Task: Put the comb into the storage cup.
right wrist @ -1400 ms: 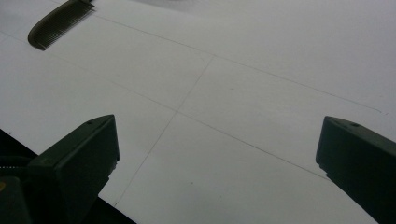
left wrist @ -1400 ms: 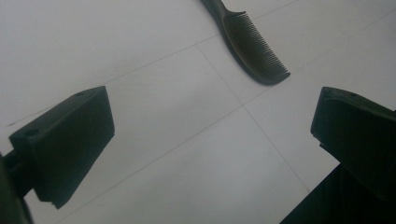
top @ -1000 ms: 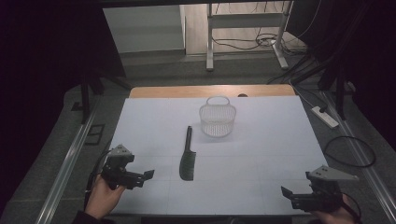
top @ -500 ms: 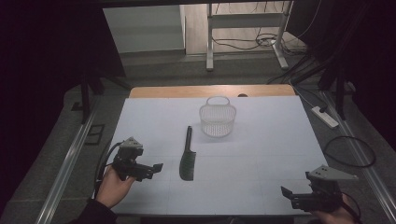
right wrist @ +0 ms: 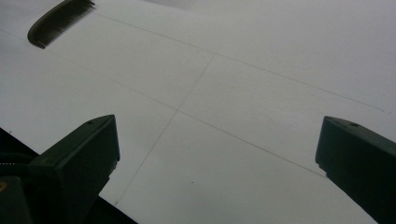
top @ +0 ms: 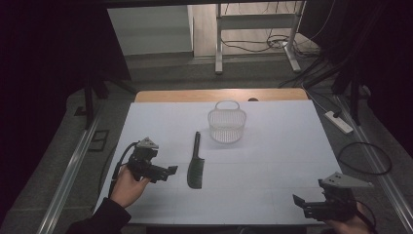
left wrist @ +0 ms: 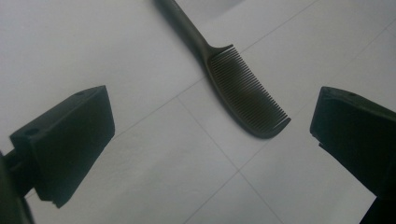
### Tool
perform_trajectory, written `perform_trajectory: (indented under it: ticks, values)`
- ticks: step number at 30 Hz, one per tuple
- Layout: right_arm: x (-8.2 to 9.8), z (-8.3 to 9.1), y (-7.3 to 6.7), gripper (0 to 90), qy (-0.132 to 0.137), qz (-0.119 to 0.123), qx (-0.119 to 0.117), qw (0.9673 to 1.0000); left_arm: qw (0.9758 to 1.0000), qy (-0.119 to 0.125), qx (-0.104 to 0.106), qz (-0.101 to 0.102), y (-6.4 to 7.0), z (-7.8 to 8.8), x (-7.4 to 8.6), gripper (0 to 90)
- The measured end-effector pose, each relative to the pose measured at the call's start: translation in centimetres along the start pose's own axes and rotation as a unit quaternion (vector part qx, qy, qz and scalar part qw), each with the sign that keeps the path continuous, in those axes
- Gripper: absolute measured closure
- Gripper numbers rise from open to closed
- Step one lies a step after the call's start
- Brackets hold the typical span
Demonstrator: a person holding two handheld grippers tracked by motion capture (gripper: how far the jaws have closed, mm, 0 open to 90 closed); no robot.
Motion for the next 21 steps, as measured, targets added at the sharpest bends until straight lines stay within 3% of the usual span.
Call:
perform_trajectory:
  ticks: [10,21]
  values:
    - [0.0,0.0,0.0,0.0,-0.001,0.0,0.001,1.0,1.0,0.004,0.009,-0.001,-0.1,-0.9,-1.4,0.0]
    - [0.0,0.0,0.0,0.0,-0.001,0.001,0.0,1.0,0.9998,0.0,0.013,-0.015,0.0,-2.4,-3.5,0.0]
Point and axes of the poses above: each handheld gripper's, and its own axes: z roughly backward along the jaws, x roughly out of its underside, y roughly to its right, the point moved 5 cm from there along -z, roughly forward along the jaws, and after that the axes turned 8 degrees about -z, right-handed, at the moved point
